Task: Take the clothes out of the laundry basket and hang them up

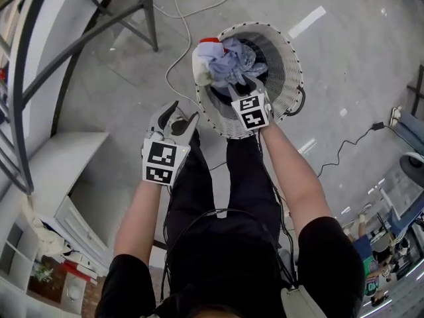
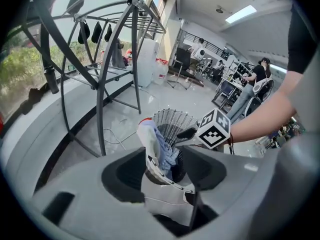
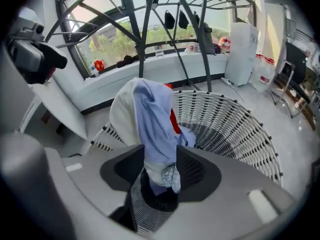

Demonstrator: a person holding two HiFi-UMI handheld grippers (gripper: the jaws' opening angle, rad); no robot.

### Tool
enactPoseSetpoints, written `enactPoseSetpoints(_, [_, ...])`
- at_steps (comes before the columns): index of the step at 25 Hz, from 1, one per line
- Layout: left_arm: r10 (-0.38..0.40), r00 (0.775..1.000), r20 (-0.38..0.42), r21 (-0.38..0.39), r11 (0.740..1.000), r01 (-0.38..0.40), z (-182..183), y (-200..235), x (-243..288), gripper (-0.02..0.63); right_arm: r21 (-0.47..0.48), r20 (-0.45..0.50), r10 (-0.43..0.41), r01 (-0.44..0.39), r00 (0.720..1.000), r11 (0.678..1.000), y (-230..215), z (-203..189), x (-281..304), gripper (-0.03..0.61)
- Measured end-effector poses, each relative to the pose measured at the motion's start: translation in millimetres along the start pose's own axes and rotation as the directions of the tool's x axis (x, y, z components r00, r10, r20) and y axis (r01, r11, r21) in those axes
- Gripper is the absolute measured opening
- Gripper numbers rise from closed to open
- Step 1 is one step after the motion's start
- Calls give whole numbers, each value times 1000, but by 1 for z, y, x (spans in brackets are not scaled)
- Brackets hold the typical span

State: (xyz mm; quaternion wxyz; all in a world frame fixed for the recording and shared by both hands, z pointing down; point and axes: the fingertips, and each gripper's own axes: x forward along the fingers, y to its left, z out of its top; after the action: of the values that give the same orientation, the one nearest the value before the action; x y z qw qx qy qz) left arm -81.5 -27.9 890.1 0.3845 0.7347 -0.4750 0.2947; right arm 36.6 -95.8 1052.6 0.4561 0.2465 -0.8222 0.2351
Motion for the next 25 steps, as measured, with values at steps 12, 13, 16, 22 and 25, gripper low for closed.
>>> enactPoseSetpoints(12, [19,999,-42,-38,999,-21,-37,17,19,232,-112,-52,-1,-4,999,994,-14,6,86,215])
enactPoseSetpoints(13, [20,999,-41,-39,999,-22,-37,17,19,232,-123,-57,-1,-6,998,992,-15,7,91,215])
enactPoseSetpoints(16, [25,999,-33,-55,998,-26,-37,19,20,231,-116,-57,-1,-6,998,993,-19,12,97,158])
enactPoseSetpoints(22, [11,999,-35,-58,998,-13,-43,16,24,230,-75,-11,22,-23,1000,997,-20,17,74,39])
enactPoseSetpoints(25, [-1,1000,-14,-54,999,1,-34,10,25,232,-52,20,30,-29,999,998,-21,17,49,36])
